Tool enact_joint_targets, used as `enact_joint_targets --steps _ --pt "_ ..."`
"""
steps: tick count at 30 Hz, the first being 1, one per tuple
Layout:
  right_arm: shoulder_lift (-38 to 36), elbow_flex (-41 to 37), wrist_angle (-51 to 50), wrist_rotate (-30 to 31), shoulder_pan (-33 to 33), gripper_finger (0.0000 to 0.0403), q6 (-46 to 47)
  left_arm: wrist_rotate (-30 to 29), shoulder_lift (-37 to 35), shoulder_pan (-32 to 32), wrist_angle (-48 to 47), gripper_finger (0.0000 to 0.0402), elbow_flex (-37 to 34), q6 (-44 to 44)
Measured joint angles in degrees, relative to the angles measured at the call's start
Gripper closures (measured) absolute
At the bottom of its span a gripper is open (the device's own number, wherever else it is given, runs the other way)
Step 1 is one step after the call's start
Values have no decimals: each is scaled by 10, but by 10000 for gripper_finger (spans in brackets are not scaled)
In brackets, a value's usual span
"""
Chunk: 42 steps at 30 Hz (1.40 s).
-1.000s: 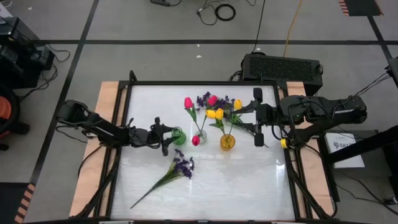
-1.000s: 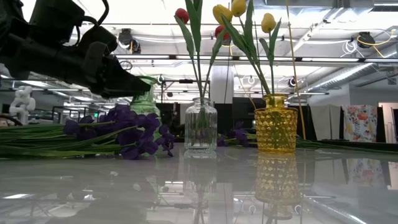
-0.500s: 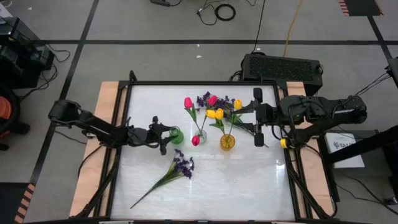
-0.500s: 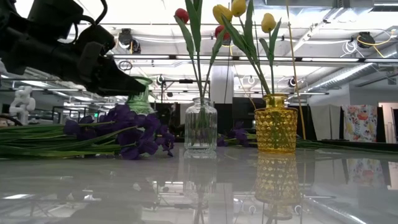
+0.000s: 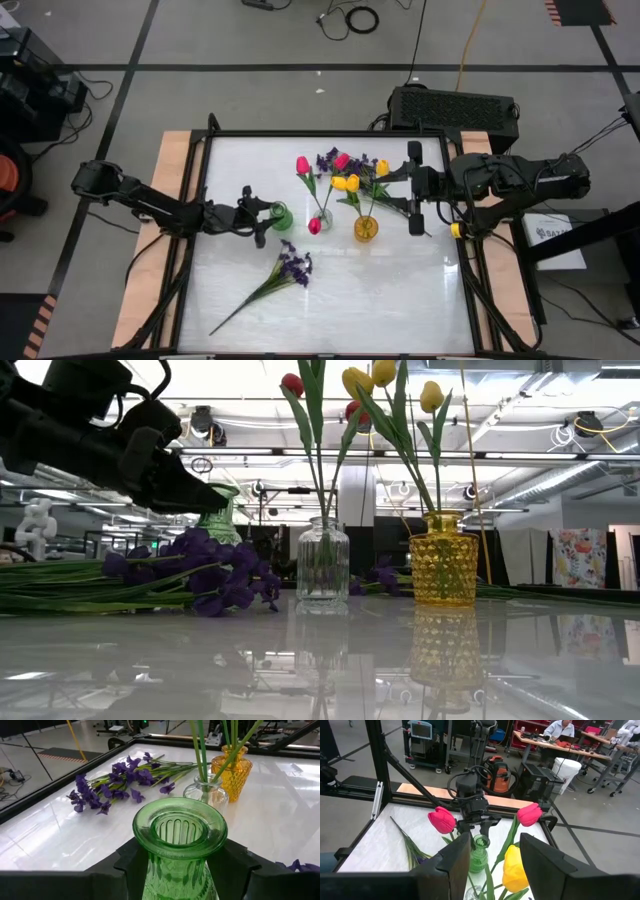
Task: Sort flowers into vase by color
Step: Adjust the green vase on the table
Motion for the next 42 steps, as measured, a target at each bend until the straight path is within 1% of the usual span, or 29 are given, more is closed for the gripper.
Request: enact_joint_targets --steps 2,9,11,13,18,21,25,31,33,37,42 --pt "0 0 0 0 0 239 0 0 0 0 -2 211 0 -2" --pt "0 0 -10 1 0 239 6 4 1 0 -17 157 -1 -10" --pt "0 0 -23 13 0 239 11 5 1 -1 -17 149 -1 -12" --pt "-5 -1 -33 32 0 239 16 9 1 -6 -16 147 -1 -11" --pt "-45 -1 -23 45 0 239 20 18 -12 -24 -36 145 -1 -17" --pt "-77 0 -38 91 0 239 26 18 -38 -36 -54 145 -1 -26" --pt "-108 0 -85 148 -2 239 43 17 -76 -46 -84 145 -1 -27" --pt "-120 0 -147 152 -11 239 97 -19 -130 -52 -145 145 -1 -19" --pt "-120 -11 -151 152 -11 239 112 -27 -147 -52 -159 145 -1 -16" --pt "-123 -45 -162 151 -11 236 140 -19 -182 -52 -163 145 0 -14" --pt "-147 -105 -165 152 -20 221 172 -6 -220 -52 -175 145 0 -14"
